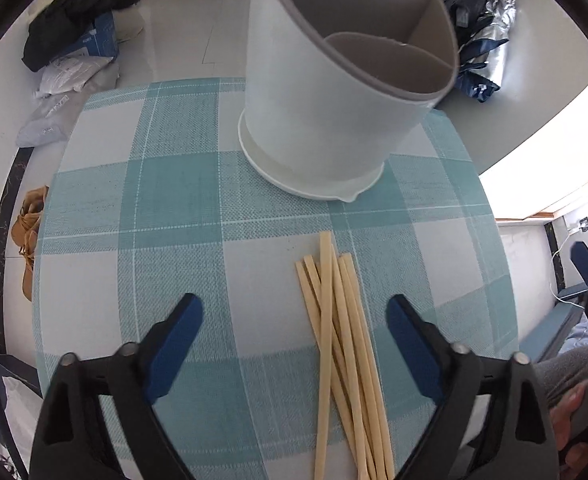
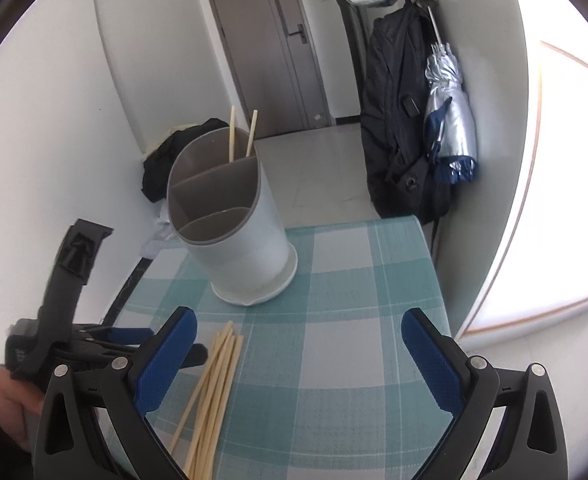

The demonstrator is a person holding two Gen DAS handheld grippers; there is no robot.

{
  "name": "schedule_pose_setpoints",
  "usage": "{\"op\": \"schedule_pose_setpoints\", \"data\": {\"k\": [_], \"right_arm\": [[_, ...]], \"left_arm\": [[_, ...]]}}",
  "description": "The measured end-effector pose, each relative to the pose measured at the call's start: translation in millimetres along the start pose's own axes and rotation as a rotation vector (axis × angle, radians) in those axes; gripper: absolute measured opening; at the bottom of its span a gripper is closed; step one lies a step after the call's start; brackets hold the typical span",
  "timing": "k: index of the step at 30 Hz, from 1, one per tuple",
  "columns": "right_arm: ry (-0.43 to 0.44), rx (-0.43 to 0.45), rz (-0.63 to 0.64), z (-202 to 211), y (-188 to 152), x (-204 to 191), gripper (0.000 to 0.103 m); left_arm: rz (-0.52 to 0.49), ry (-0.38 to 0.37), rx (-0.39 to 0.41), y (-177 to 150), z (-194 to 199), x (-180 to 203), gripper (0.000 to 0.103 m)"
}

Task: Organize utensils
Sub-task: 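Lower the left gripper and pinch one chopstick from the pile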

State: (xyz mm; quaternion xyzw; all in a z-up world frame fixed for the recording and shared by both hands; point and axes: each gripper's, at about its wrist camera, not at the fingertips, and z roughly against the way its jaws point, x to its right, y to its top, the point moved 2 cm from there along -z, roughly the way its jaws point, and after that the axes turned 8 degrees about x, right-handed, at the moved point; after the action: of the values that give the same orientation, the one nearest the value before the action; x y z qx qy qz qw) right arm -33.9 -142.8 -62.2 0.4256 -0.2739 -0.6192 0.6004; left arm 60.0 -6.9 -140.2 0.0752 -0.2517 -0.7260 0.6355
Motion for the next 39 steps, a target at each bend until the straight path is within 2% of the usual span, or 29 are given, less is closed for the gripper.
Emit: {"op": "schedule_pose_setpoints", "data": {"k": [2, 9, 13, 16, 17, 18, 20, 23, 28, 37, 39], "right_arm": [[-0.001, -0.008, 0.004, -3, 0, 1, 0.103], [0.005, -0.038, -0.007, -10, -1, 7, 0.103], [0.009, -0.042, -0.026, -12, 1, 9, 0.103], [0.011, -0.051, -0.038, -14, 1, 10, 0.103], [0.012, -0.054, -0.04, -15, 0, 10, 0.103], [0.011, -0.056, -0.04, -15, 0, 10, 0.103], [0.012, -0.06, -0.039, -16, 0, 10, 0.103], [0.008, -0.062, -0.038, -17, 0, 10, 0.103], [0.003, -0.071, -0.049, -21, -1, 10, 0.103], [0.012, -0.093, -0.039, -26, -6, 0, 0.103], [0.019, -0.113, -0.05, -29, -9, -2, 0.1]], "left_arm": [[0.004, 0.01, -0.01, 2, -7, -2, 0.073], [0.024, 0.002, -0.006, 7, -13, -5, 0.069], [-0.023, 0.016, 0.01, 10, -13, 6, 0.064], [-0.074, 0.046, 0.002, 11, -21, 13, 0.051], [-0.086, 0.047, 0.008, 10, -20, 14, 0.043], [-0.091, 0.048, 0.007, 10, -20, 15, 0.04], [-0.087, 0.035, 0.004, 10, -18, 16, 0.019], [-0.08, 0.025, 0.005, 7, -15, 15, 0.004], [-0.062, 0.027, 0.029, 14, -10, 5, 0.003], [-0.011, -0.022, 0.115, 15, 18, 3, 0.003], [0.006, -0.042, 0.144, 15, 29, 0, 0.003]]}}
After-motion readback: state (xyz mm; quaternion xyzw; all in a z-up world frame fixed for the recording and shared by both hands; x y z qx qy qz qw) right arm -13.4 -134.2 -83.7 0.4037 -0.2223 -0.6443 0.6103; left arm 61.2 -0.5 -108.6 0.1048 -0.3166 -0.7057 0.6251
